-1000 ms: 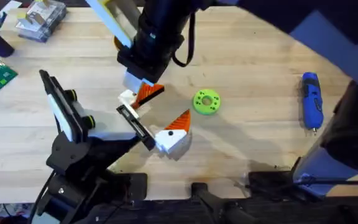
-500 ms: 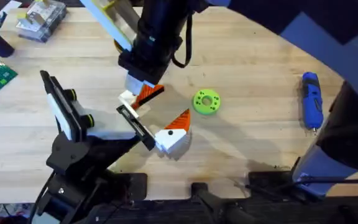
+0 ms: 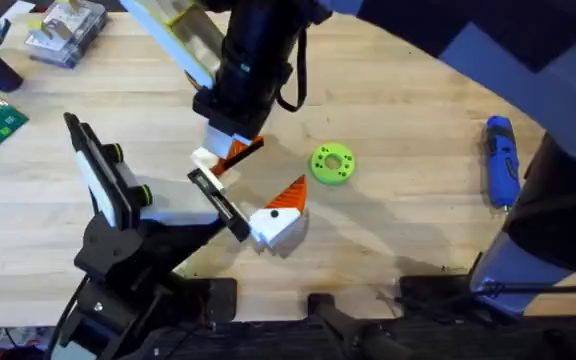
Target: Pick up the gripper from the table and insert it into the empty holder that is missing its gripper. Then pick up a screw, insert it into the mounting hole, and use the screwdriver to tighten it. Finally, clean up the table by picking up the vegetable and placing it into the bucket.
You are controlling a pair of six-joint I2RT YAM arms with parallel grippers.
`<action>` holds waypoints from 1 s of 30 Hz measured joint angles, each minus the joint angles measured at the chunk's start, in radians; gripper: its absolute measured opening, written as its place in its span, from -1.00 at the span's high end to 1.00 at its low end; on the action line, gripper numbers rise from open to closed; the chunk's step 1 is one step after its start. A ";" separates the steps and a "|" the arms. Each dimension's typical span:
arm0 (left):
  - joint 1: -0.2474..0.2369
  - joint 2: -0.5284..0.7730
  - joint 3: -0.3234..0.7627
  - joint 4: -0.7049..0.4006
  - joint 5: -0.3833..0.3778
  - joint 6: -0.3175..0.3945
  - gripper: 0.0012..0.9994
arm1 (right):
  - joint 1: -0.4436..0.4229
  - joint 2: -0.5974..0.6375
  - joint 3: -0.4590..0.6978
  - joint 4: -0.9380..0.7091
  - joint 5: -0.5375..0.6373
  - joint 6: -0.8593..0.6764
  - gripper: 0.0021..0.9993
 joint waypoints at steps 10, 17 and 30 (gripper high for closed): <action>0.000 0.000 0.000 0.000 0.000 -0.001 -0.99 | 0.001 0.001 0.000 0.002 0.022 -0.008 0.99; 0.000 0.000 0.000 -0.001 -0.005 -0.001 -0.99 | 0.001 0.003 0.000 0.024 0.021 -0.014 0.99; 0.000 0.000 0.000 -0.001 -0.005 -0.005 -0.99 | 0.013 0.012 0.000 0.060 0.024 -0.014 0.99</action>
